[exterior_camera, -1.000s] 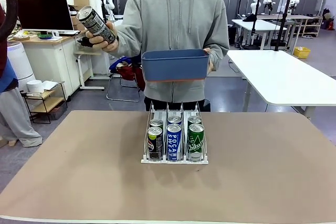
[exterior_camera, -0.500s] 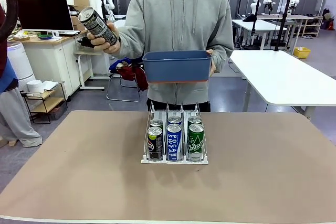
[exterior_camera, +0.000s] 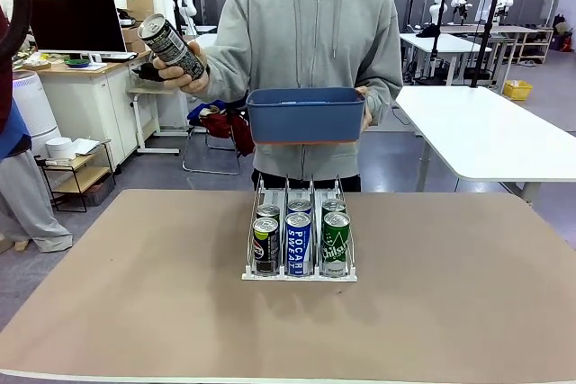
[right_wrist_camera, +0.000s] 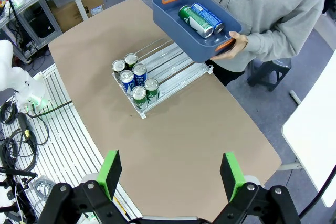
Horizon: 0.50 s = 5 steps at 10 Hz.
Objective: Fill the beverage cans into the dispenser.
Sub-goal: Pick up the Pepsi coke handed by the human.
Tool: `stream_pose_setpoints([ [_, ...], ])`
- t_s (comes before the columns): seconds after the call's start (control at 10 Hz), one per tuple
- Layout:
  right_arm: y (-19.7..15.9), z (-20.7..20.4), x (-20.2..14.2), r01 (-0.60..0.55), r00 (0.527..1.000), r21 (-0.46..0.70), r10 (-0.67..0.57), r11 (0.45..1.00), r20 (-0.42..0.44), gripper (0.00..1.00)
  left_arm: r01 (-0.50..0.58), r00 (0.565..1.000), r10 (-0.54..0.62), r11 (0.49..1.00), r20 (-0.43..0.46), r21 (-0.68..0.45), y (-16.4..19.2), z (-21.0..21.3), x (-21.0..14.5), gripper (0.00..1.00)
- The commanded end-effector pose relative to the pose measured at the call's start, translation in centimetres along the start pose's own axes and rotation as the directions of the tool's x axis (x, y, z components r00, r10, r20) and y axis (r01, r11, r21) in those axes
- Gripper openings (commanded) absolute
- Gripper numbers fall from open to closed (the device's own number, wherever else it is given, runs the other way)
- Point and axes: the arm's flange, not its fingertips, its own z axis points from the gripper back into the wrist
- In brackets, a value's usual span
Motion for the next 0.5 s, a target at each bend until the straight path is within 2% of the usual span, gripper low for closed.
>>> stream_pose_setpoints([
  [0.0,0.3,-0.3,-0.3,0.001,1.0,0.013,-0.001,1.0,0.02,1.0,-0.06,0.998,0.06,0.998,-0.033,0.022,0.0,-1.3,0.4,1.0],
  [0.4,0.3,-0.3,-0.3,0.001,1.0,0.013,-0.001,1.0,0.02,1.0,-0.118,0.992,0.118,0.993,-0.047,0.018,-0.3,-3.3,0.1,1.0],
])
